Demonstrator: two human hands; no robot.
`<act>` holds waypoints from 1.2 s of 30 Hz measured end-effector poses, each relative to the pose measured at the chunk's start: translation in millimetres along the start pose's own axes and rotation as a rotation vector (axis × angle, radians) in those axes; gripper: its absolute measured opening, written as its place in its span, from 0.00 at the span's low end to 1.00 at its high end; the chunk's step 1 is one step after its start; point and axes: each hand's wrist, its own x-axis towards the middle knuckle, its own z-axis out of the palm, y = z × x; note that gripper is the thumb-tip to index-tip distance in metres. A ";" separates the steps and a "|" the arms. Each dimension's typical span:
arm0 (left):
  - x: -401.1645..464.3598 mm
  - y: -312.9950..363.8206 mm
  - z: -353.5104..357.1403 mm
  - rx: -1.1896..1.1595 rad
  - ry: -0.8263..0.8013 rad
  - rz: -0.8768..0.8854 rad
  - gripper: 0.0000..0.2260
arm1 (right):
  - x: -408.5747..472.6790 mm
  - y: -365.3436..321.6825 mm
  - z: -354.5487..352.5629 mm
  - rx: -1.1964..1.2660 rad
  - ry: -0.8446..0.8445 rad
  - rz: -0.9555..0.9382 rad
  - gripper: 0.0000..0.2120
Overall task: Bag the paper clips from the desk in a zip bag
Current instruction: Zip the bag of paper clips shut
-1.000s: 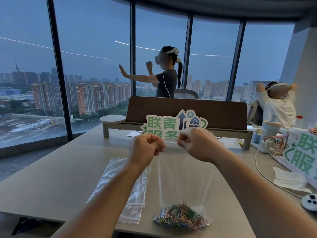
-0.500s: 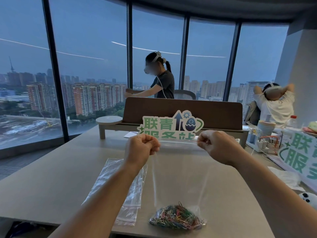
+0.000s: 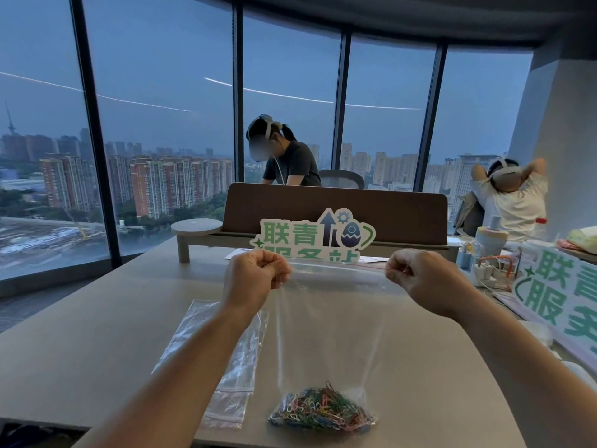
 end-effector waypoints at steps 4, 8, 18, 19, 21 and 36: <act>0.1 -1.2 -1.1 0.004 0.002 0.003 0.04 | -2.1 4.0 -2.1 0.015 -0.007 0.008 0.05; 0.1 -2.6 -0.8 -0.004 -0.002 0.004 0.04 | -5.7 5.7 -5.3 0.024 -0.005 0.024 0.05; 2.0 -2.8 0.9 -0.034 0.004 -0.008 0.05 | -7.8 10.3 -9.1 0.005 0.077 0.055 0.10; 3.6 -1.7 1.6 -0.042 0.002 -0.009 0.05 | -6.7 10.3 -9.7 0.012 0.094 0.049 0.09; 7.7 0.5 2.5 -0.063 -0.008 -0.015 0.04 | -4.5 9.8 -11.6 0.029 0.127 0.034 0.10; -5.8 -58.7 -44.8 0.145 -0.051 -0.111 0.12 | -8.8 -67.9 45.5 0.191 0.420 -0.096 0.04</act>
